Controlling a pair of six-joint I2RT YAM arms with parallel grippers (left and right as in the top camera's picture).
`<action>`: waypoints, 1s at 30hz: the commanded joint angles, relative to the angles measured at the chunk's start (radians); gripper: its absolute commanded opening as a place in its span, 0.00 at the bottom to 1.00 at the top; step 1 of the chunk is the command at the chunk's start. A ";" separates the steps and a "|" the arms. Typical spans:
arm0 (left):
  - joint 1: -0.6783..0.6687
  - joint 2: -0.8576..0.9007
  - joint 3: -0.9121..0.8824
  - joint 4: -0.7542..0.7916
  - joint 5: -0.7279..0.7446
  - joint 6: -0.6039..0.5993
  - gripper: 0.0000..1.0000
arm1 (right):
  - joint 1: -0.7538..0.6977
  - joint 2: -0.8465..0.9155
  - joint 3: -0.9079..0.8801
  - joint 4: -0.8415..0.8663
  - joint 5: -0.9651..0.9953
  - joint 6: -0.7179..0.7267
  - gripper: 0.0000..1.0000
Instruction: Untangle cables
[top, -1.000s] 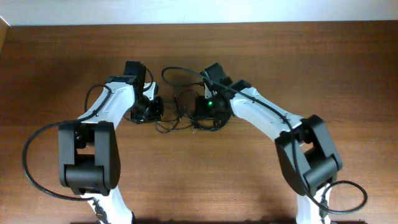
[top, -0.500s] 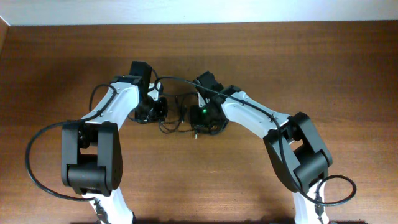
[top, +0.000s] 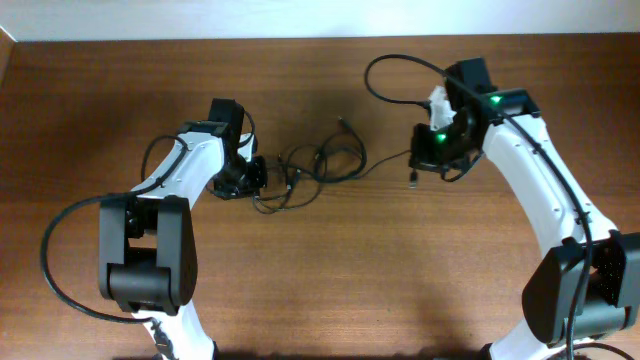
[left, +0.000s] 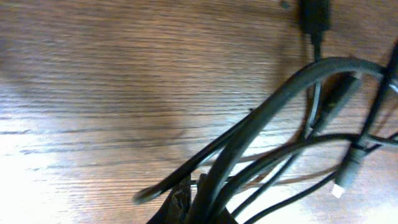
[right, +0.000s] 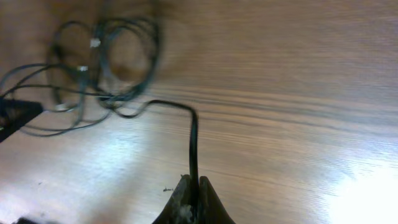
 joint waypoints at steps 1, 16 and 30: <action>0.000 -0.021 -0.009 -0.004 -0.065 -0.063 0.05 | -0.036 0.006 -0.015 -0.019 0.111 -0.011 0.04; 0.035 -0.021 -0.009 -0.038 -0.153 -0.078 0.13 | -0.042 0.008 -0.174 -0.024 0.450 -0.002 0.04; 0.034 -0.115 0.114 -0.058 -0.118 -0.081 0.99 | -0.040 0.008 -0.174 -0.023 0.417 0.008 0.78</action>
